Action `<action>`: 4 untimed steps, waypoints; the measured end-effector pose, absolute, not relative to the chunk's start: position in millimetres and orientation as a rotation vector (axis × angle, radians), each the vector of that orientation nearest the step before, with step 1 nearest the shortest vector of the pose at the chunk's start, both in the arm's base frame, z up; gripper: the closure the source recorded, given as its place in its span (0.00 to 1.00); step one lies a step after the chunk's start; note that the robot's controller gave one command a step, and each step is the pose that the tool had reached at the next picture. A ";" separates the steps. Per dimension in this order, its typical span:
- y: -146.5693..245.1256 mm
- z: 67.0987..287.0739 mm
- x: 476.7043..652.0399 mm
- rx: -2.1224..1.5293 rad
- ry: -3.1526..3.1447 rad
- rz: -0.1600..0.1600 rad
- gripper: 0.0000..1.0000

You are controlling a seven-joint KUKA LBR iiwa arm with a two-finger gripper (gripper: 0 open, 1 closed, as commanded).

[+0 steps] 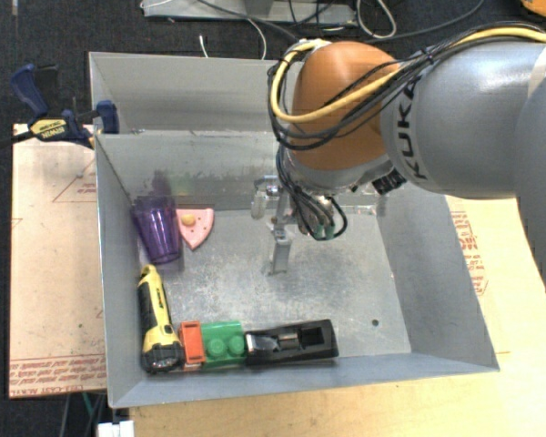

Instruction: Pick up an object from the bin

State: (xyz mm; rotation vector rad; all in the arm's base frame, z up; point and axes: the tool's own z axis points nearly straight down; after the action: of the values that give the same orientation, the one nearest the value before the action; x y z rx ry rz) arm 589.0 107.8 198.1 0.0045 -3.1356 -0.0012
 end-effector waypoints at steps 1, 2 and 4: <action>107.2 202.4 590.8 0.001 -3.143 -0.002 0.00; 124.6 157.0 559.4 0.233 -3.135 -0.002 0.00; 174.4 129.1 489.3 0.783 -3.043 -0.003 0.00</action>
Offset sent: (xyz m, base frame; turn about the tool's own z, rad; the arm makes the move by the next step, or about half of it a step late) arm -0.0900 0.0505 -0.1281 -0.4288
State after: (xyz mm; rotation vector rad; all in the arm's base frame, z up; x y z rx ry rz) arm 489.3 174.4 129.1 0.7831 -3.0425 -0.0030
